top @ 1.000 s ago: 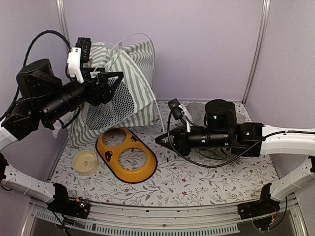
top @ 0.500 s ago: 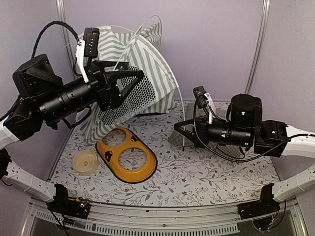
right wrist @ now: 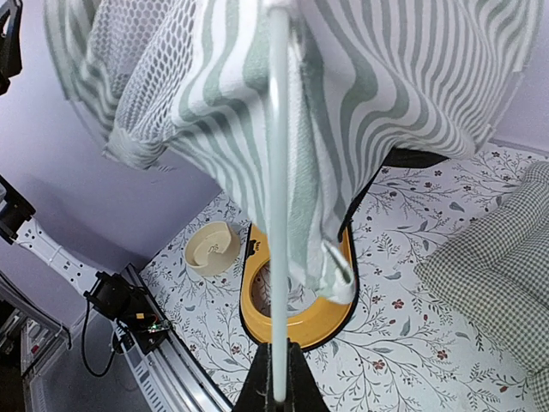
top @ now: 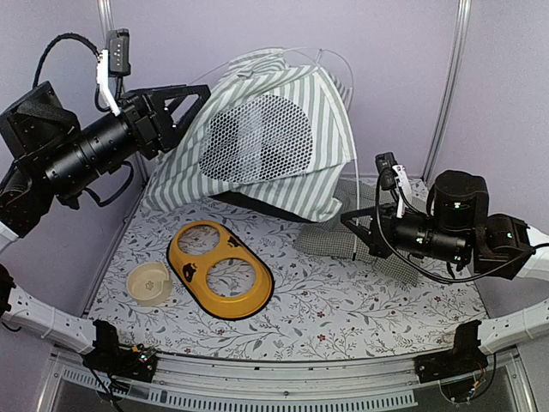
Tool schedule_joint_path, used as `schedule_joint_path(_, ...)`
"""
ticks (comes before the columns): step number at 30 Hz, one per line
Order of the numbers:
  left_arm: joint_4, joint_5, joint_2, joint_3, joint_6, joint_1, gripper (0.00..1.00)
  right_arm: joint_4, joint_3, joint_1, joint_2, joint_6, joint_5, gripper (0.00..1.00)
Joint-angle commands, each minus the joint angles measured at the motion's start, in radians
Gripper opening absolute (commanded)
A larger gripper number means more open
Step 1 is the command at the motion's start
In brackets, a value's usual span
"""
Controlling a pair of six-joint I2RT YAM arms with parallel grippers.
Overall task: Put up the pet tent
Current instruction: Pass from the left arm to the right, then pick up the tent fabric from the tent.
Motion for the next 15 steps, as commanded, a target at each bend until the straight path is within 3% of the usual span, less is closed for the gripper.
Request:
schedule_joint_path(1,-0.092,0.087,-0.006,-0.003,-0.037,0.028,0.64,0.064,0.039,-0.007,-0.004,0.028,0.073,0.00)
schedule_joint_path(6,-0.118,0.136,-0.009,-0.101,-0.056,-0.006,0.47,0.089,0.134,-0.006,0.100,-0.008,0.036,0.00)
schedule_joint_path(10,-0.101,-0.018,-0.023,-0.227,-0.110,-0.064,0.40,0.122,0.204,-0.006,0.172,-0.037,-0.008,0.00)
schedule_joint_path(15,0.179,-0.229,-0.043,-0.506,-0.080,-0.121,0.41,0.114,0.316,-0.006,0.248,-0.039,-0.060,0.00)
